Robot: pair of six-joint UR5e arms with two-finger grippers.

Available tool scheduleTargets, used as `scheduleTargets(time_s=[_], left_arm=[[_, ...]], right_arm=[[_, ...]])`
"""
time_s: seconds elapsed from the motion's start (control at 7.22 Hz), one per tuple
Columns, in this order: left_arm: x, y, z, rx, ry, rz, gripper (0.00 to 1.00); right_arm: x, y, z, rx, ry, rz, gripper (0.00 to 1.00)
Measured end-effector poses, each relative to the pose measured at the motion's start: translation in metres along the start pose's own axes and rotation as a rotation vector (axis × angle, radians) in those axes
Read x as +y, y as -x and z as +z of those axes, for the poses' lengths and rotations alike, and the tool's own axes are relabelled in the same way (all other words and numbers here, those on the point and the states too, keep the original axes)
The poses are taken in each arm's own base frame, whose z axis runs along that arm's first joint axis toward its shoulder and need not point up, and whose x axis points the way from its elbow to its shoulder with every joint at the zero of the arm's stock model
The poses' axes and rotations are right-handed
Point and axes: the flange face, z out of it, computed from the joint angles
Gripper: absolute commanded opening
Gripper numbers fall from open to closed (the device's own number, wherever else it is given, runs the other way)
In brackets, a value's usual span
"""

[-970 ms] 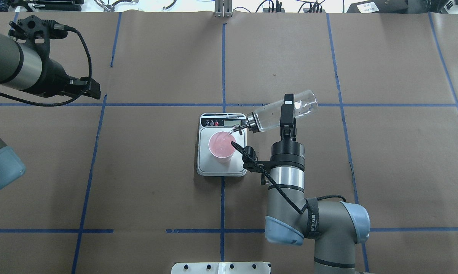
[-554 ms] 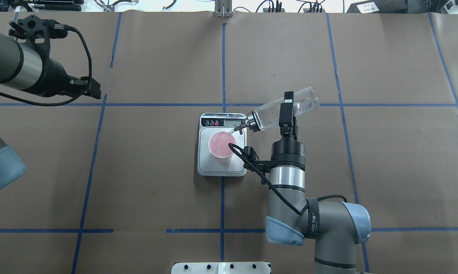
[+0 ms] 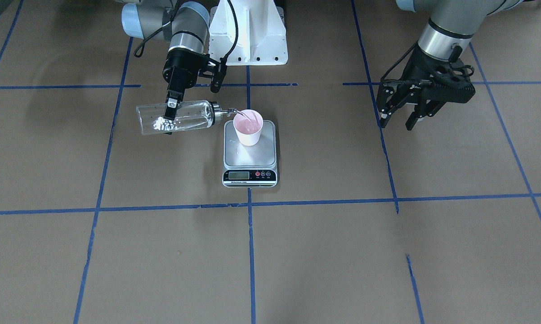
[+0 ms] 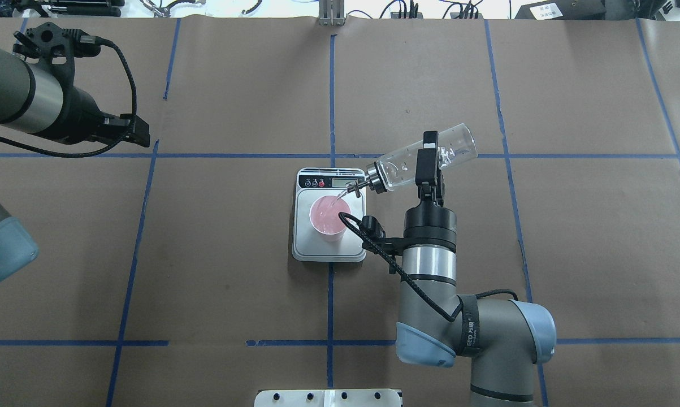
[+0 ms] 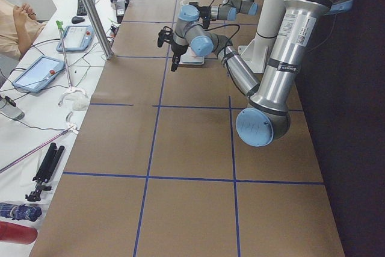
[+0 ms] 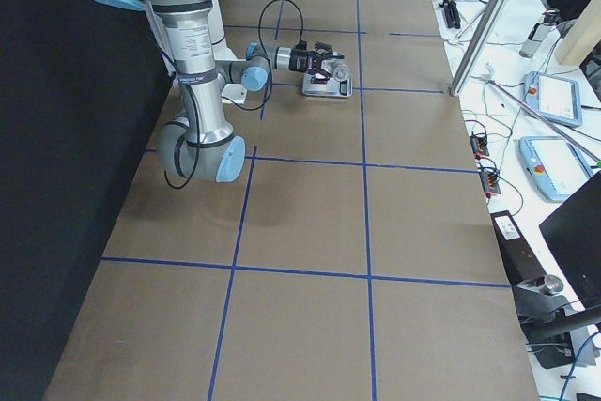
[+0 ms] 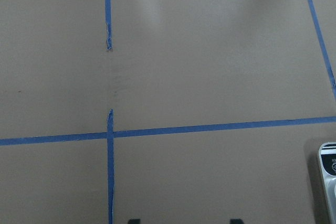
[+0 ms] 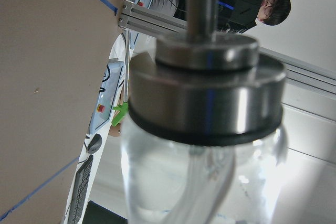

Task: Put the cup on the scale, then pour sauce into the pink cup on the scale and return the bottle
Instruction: 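Tilt the dispenser with the right gripper to pour into the cup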

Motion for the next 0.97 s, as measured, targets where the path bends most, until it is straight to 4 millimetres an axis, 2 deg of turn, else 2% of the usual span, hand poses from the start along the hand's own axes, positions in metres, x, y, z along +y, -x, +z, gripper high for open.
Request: scheduleTargets(time_s=[0.97], left_arm=[[0.0002,-0.0007,0.0007,0.000,0.002,-0.003,0.65]], right_arm=[[0.0040,-0.0014,0.0004,0.014,0.005,-0.039,0.00]])
